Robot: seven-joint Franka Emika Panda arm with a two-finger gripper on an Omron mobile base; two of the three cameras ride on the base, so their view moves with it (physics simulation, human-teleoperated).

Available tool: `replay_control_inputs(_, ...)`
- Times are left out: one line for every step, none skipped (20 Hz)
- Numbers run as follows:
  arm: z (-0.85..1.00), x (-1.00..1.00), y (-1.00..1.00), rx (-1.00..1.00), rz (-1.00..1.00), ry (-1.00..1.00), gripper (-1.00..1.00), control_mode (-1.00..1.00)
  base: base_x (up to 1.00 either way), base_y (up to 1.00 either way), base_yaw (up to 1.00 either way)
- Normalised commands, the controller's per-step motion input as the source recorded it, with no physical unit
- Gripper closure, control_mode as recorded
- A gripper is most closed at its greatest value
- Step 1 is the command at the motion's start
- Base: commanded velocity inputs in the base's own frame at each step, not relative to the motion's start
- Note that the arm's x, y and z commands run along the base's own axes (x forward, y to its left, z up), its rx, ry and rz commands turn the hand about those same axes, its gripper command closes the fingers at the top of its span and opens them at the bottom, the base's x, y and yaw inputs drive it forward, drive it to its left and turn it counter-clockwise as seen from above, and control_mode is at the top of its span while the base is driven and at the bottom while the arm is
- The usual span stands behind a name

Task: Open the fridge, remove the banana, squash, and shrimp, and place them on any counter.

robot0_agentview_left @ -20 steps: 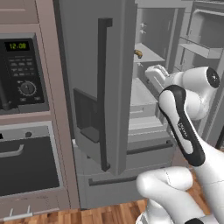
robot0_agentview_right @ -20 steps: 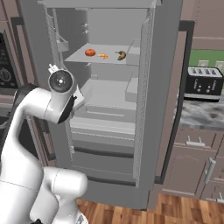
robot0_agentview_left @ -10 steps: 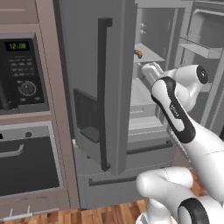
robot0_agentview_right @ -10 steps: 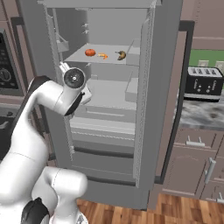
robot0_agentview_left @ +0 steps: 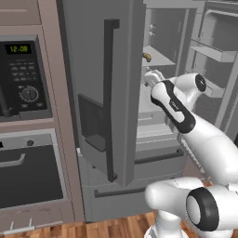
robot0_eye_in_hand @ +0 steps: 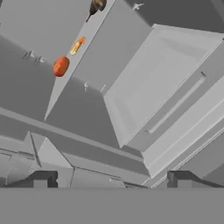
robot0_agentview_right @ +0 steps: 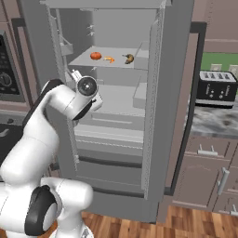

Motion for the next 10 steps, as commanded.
replay_control_inputs(-0.19,0.43,0.0,0.0,0.04,-0.01,-1.0,-1.0,0.0,0.0,0.0)
replay_control_inputs(-0.24,0.45,0.0,0.0,0.05,-0.02,-1.0,-1.0,0.0,0.0,0.0)
replay_control_inputs(-0.26,0.34,0.0,0.0,0.09,-0.03,-1.0,-1.0,0.0,0.0,0.0)
replay_control_inputs(-0.25,0.46,0.04,0.0,0.15,0.0,-1.0,-1.0,0.0,0.0,0.0)
replay_control_inputs(-0.2,0.37,0.05,0.0,0.24,0.0,-1.0,-1.0,0.0,0.0,0.0)
replay_control_inputs(-0.15,0.2,0.02,0.0,0.36,-0.01,-1.0,-1.0,0.0,0.0,0.0)
replay_control_inputs(-0.12,0.29,0.04,0.0,0.42,0.0,-1.0,-1.0,0.0,0.0,0.0)
replay_control_inputs(-0.05,0.24,0.05,0.0,0.46,0.0,-1.0,-1.0,0.0,0.0,0.0)
replay_control_inputs(-0.09,0.33,0.19,0.0,0.45,0.0,-1.0,-1.0,0.0,0.0,0.0)
replay_control_inputs(-0.03,0.29,0.23,0.0,0.38,0.0,-1.0,-1.0,0.0,0.0,0.0)
